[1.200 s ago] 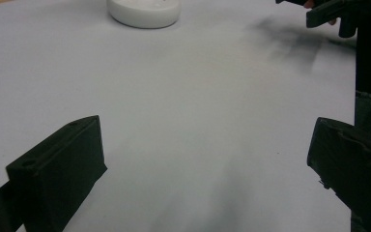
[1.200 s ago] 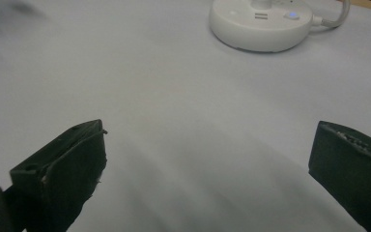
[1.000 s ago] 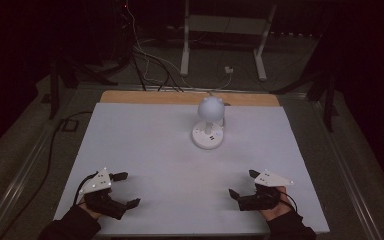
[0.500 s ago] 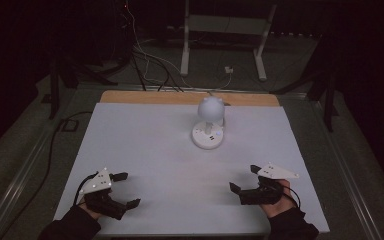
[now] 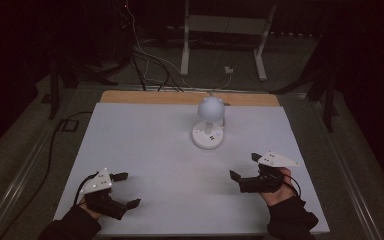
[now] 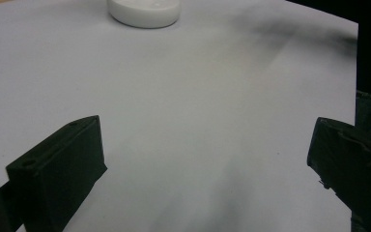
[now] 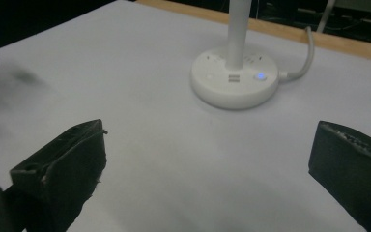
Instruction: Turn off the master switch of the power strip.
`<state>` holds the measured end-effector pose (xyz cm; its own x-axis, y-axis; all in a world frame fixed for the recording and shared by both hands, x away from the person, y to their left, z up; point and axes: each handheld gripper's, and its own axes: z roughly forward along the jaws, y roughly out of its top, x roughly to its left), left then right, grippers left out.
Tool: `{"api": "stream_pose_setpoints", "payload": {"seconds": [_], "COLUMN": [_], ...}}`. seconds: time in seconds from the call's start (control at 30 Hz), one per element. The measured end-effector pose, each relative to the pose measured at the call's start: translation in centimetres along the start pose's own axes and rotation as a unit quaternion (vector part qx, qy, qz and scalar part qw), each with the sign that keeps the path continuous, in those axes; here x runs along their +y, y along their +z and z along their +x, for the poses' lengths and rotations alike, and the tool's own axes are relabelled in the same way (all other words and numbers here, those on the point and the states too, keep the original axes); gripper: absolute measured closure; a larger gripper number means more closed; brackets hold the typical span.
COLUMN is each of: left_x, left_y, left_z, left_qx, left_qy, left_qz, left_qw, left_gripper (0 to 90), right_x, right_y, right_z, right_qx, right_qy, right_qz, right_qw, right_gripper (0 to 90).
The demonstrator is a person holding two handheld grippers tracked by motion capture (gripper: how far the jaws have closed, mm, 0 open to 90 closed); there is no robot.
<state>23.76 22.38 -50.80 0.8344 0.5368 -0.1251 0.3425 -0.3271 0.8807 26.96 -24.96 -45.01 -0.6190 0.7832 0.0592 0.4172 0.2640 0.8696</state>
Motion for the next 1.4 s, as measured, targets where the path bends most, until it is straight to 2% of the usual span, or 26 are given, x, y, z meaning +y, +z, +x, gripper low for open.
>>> {"api": "stream_pose_setpoints", "payload": {"seconds": [0.5, 1.0, 1.4], "left_x": [0.1, 0.0, 0.1], "left_y": [-0.1, -0.1, -0.1], "left_z": [0.0, 0.0, -0.2], "left_qx": [0.001, -0.001, 0.0], "left_qy": [-0.001, 0.001, 0.006], "left_qz": [-0.004, -0.001, -0.002], "left_qw": [1.0, 1.0, 1.0], "left_gripper": [0.3, 0.3, 0.3], "right_x": [2.8, 5.1, 5.8], "right_y": [0.5, 2.9, 4.8], "right_z": [-0.9, -1.2, -1.7], "right_qx": [0.002, 0.011, 0.009], "right_qy": [-0.007, -0.021, -0.025], "right_qz": [-0.014, -0.012, -0.009], "right_qw": [0.9999, 0.9996, 0.9996], "right_gripper": [0.0, 0.0, 0.0]}}
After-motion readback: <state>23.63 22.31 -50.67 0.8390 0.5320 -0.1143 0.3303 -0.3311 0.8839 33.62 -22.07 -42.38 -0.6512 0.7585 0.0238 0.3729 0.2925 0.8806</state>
